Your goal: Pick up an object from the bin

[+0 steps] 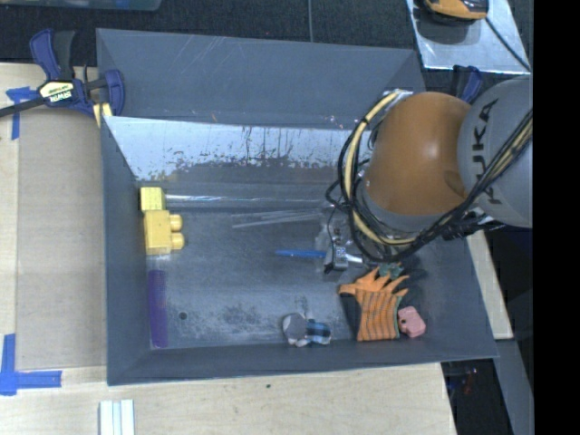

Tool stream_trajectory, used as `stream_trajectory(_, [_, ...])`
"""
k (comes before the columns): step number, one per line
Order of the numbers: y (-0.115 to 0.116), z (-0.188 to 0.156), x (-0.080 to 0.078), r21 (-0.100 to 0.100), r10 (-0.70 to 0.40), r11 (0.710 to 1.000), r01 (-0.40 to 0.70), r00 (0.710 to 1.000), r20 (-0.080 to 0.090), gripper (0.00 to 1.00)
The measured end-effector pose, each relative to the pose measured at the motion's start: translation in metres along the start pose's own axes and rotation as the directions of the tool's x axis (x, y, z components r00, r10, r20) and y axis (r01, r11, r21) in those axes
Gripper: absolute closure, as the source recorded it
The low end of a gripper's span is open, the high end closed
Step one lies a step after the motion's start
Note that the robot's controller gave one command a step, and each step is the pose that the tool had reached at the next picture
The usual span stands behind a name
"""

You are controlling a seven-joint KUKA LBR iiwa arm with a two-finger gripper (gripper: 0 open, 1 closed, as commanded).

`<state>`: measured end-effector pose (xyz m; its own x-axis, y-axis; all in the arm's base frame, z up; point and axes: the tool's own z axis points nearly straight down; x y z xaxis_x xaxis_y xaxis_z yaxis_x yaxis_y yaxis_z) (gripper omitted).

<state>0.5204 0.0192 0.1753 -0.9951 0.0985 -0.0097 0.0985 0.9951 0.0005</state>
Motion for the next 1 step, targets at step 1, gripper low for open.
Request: stream_trajectory(1, [0.0119, 0.011, -0.0277, -0.003, 0.006, 1.0, -0.006, 1.0, 0.003, 1.0])
